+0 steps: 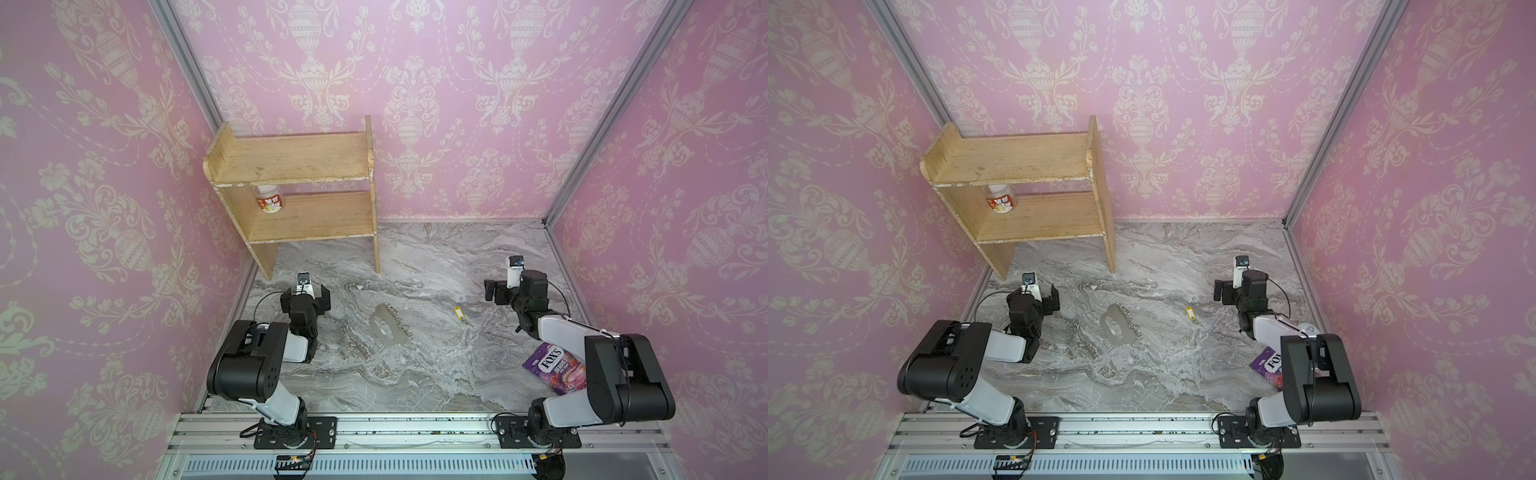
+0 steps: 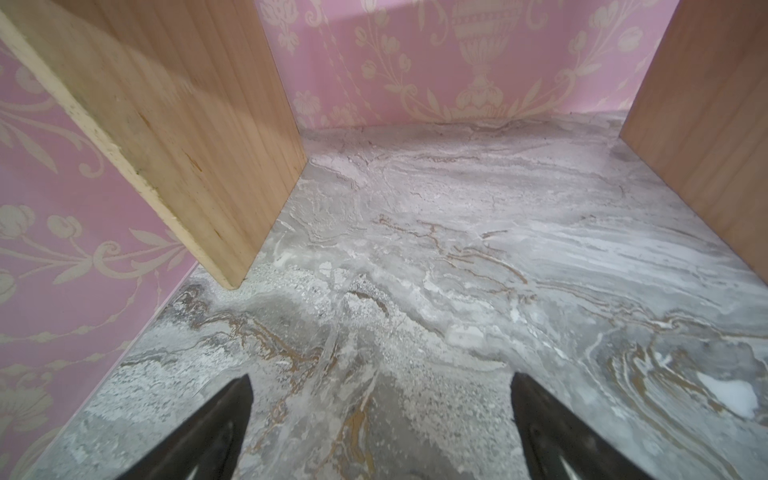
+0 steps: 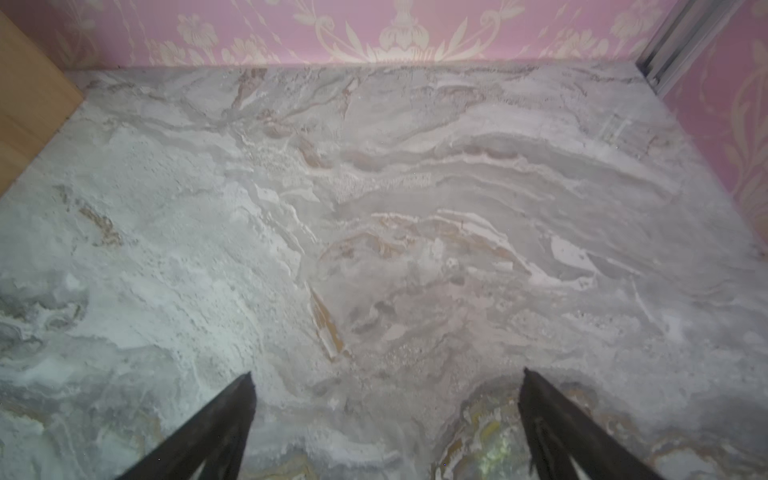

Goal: Put the keys on the keyring
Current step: 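Move the left gripper toward the metal keyring plate while the right gripper lifts slightly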

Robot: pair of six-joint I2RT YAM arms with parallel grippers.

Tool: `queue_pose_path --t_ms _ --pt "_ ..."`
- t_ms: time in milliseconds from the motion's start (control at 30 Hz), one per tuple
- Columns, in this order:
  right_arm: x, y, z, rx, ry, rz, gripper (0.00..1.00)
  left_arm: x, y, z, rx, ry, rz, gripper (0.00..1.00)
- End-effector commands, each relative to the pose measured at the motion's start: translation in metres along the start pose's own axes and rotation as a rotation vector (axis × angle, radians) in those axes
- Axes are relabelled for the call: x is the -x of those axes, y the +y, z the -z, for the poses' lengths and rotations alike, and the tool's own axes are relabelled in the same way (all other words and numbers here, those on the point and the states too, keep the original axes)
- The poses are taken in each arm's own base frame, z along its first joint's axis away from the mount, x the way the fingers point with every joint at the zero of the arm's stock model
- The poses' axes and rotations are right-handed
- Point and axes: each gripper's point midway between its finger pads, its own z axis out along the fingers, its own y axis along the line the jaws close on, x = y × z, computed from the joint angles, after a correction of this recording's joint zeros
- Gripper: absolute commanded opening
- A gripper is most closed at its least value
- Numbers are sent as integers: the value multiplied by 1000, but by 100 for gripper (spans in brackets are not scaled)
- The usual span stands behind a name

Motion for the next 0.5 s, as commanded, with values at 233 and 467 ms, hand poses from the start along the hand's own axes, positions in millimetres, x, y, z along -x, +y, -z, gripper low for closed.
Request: queue_pose_path --t_ms 233,467 --pt "-1 35 31 -21 272 -30 100 68 -89 49 -276 136 -207 99" --pt "-11 61 60 46 404 -72 100 42 -172 118 -527 346 -230 99"
